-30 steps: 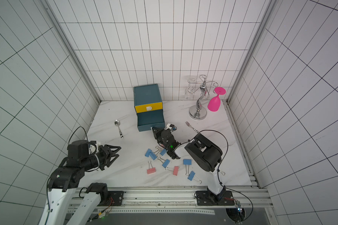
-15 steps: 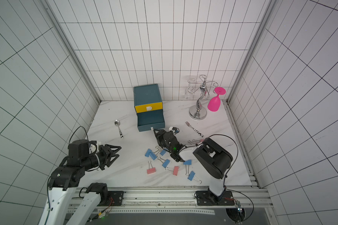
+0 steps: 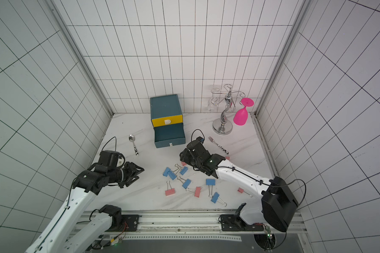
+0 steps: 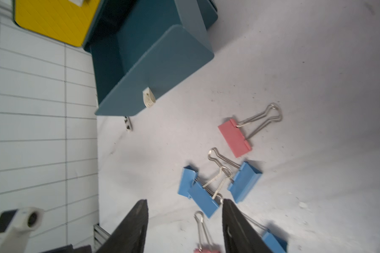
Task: Put the binder clips in the drawer according to color
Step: Open the drawer in the storage box, then pick up the binder clip at the center of the board.
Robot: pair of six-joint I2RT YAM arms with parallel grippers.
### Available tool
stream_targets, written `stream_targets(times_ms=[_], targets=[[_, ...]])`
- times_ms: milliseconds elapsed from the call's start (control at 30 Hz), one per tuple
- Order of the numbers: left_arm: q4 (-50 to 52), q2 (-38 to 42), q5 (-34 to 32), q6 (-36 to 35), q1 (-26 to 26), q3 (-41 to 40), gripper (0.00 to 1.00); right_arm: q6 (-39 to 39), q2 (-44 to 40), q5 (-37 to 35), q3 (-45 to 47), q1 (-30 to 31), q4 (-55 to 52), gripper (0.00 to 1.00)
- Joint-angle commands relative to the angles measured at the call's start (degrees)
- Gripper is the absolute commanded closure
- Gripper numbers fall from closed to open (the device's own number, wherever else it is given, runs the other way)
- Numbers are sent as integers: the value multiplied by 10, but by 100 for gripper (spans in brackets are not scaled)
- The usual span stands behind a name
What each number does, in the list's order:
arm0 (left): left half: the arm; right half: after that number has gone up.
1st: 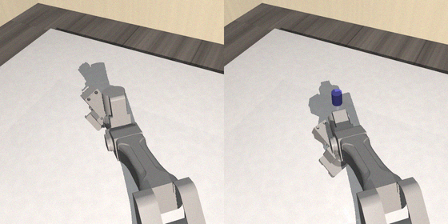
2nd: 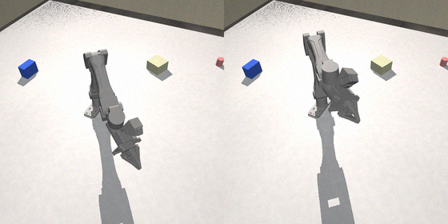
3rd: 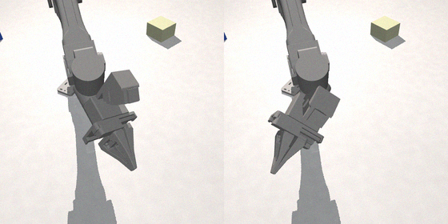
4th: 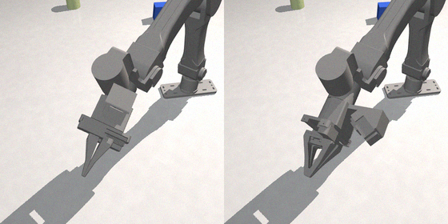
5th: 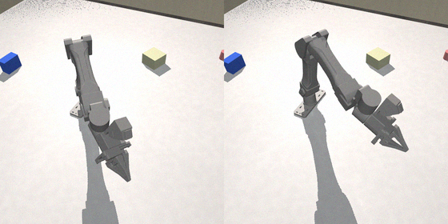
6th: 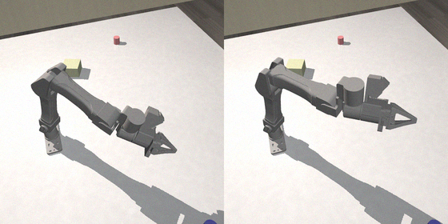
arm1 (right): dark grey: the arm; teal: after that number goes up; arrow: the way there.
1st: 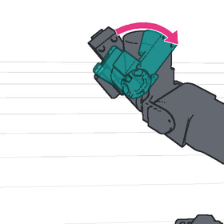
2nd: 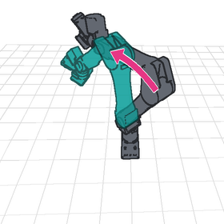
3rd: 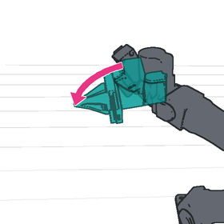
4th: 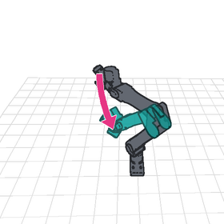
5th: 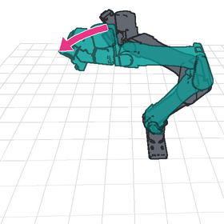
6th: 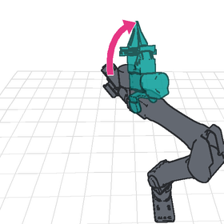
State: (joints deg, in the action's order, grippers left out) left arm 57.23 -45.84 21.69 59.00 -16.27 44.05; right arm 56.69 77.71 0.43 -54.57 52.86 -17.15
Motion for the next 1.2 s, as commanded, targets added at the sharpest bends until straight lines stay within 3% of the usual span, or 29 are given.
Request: stream_targets(times_ms=[0, 167, 400, 700, 933, 1167], targets=[[-57, -17, -58, 18, -57, -5, 47, -140, 3, 34, -5, 2, -183, 41], [-65, -36, -68, 21, -84, -9, 46, -207, 22, 107, 12, 6, -217, 39], [-70, 9, -74, 52, -84, -35, 45, -281, 58, 120, -11, 40, -245, 30], [-72, 19, -79, 61, -83, -34, 45, -343, 166, 49, -81, 123, -323, 28], [-68, 18, -81, 54, -81, -26, 44, -340, 199, -31, -101, 131, -335, 26], [-60, 21, -80, 46, -70, -26, 44, -363, 242, -50, -123, 130, -330, 25]])
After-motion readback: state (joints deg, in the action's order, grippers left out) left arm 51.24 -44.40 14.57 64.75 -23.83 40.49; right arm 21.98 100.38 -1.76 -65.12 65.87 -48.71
